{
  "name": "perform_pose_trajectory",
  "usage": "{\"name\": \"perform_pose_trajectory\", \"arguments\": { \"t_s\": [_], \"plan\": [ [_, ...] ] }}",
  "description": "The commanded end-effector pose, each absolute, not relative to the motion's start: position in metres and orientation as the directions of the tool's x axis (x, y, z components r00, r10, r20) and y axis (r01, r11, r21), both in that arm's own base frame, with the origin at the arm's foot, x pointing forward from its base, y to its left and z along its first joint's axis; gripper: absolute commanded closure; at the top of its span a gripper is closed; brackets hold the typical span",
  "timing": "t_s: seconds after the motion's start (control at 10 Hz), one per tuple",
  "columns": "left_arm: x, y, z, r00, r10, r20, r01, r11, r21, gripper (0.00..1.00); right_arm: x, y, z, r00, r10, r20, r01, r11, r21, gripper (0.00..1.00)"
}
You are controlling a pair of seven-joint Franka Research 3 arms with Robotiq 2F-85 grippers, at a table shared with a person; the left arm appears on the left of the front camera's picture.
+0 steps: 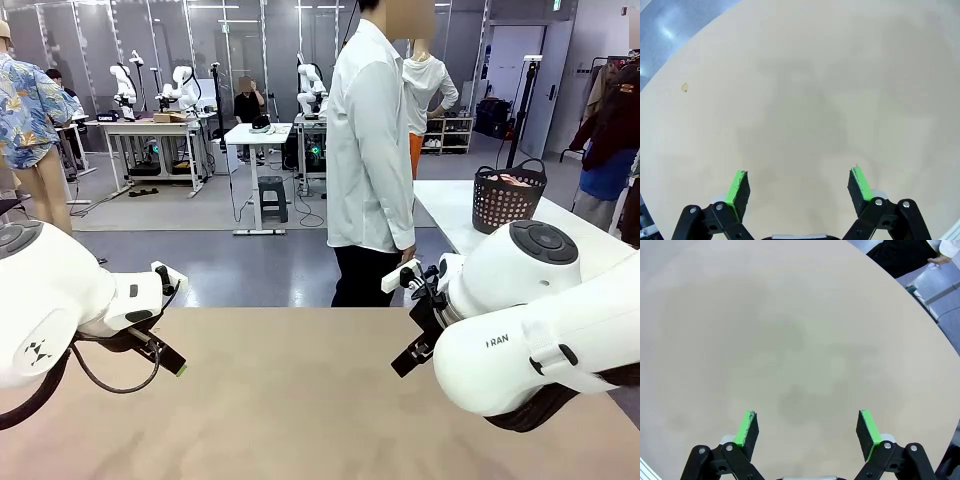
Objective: Fold the towel.
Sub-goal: Grab the top end of the 100 cm Hotel Towel extended by the human.
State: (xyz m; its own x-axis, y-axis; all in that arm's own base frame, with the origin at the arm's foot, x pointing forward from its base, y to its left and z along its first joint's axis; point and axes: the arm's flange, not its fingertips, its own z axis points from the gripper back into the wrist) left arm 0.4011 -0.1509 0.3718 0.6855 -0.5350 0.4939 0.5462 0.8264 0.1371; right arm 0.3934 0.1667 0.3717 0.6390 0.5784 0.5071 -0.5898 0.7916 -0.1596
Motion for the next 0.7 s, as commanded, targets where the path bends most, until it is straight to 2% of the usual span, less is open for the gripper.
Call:
{"name": "perform_pose_trajectory", "arguments": {
  "t_s": [0.0, 0.6],
  "plan": [
    [0.4013, -0.1504, 0.3718, 0.686, -0.534, 0.494, 0.545, 0.827, 0.137, 0.00, 0.3934, 0.1667, 0.3717, 0.640, 0.576, 0.508, -0.588, 0.793, -0.158, 0.00],
    [0.4013, -0.1504, 0.3718, 0.686, -0.534, 0.494, 0.545, 0.827, 0.137, 0.00, 0.3934, 0.1667, 0.3717, 0.640, 0.576, 0.508, -0.588, 0.793, -0.158, 0.00]
  ]
}}
